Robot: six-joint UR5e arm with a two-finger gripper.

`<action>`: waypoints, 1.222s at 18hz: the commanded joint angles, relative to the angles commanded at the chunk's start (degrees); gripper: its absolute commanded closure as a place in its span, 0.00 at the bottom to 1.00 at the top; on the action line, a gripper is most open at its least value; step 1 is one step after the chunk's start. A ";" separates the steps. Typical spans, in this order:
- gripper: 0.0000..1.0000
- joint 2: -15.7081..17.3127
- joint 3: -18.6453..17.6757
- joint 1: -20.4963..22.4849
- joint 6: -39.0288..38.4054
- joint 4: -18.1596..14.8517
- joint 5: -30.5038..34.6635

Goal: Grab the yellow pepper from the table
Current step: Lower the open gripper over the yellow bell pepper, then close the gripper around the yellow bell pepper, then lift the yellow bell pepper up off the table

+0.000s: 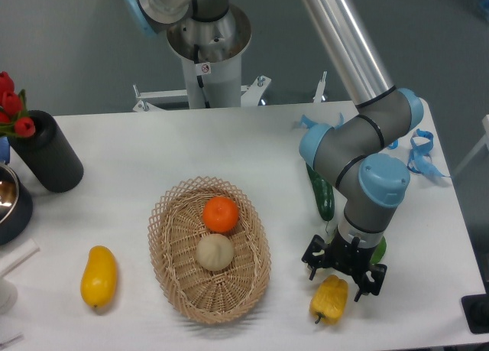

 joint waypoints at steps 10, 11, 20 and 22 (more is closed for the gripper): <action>0.15 -0.88 0.00 -0.71 0.00 1.49 0.18; 0.24 -0.88 0.00 -0.71 0.00 1.76 0.18; 0.59 -0.09 0.79 -0.53 0.70 1.85 0.17; 0.62 0.52 1.84 -0.36 0.88 1.85 0.09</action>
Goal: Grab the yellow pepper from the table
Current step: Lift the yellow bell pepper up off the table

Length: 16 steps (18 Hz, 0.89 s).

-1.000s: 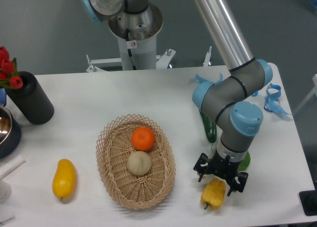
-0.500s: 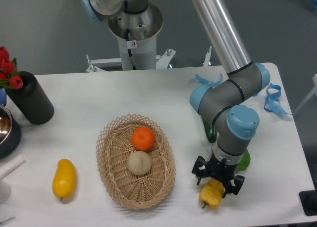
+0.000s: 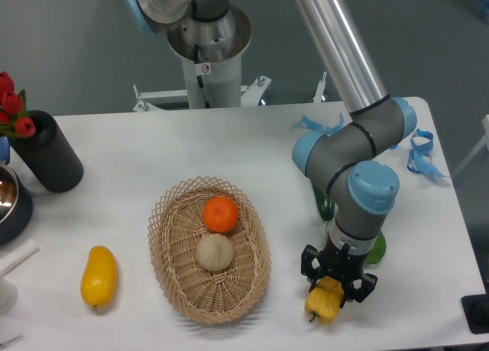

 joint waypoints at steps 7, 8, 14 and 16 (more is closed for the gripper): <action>0.63 5.70 1.59 1.05 5.16 0.00 0.00; 0.63 7.54 1.15 1.49 6.93 -0.09 0.00; 0.64 17.40 -3.16 7.38 9.84 -2.89 0.09; 0.64 19.33 -3.07 9.31 10.11 -5.53 0.18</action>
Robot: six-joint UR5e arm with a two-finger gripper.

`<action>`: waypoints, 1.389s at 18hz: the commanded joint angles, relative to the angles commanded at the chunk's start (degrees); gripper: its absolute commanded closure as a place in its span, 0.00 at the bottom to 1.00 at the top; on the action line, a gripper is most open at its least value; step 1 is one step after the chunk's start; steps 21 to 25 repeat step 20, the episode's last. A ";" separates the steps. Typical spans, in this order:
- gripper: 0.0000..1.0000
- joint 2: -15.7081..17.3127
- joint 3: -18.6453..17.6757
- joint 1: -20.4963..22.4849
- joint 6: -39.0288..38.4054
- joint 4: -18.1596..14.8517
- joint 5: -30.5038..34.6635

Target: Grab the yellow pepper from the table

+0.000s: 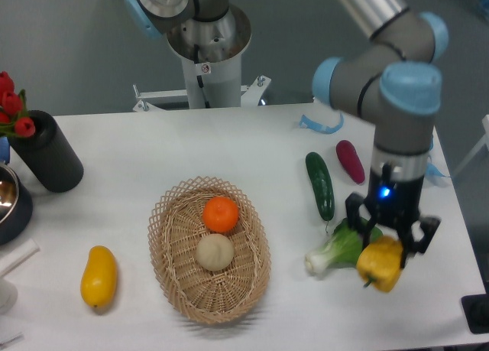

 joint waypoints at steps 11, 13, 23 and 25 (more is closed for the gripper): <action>0.67 8.36 -5.27 5.37 14.50 -9.41 -0.09; 0.66 8.36 -5.10 5.20 14.33 -9.59 -0.35; 0.64 8.53 -4.84 5.02 13.89 -9.59 -0.61; 0.64 8.53 -4.84 5.02 13.89 -9.59 -0.61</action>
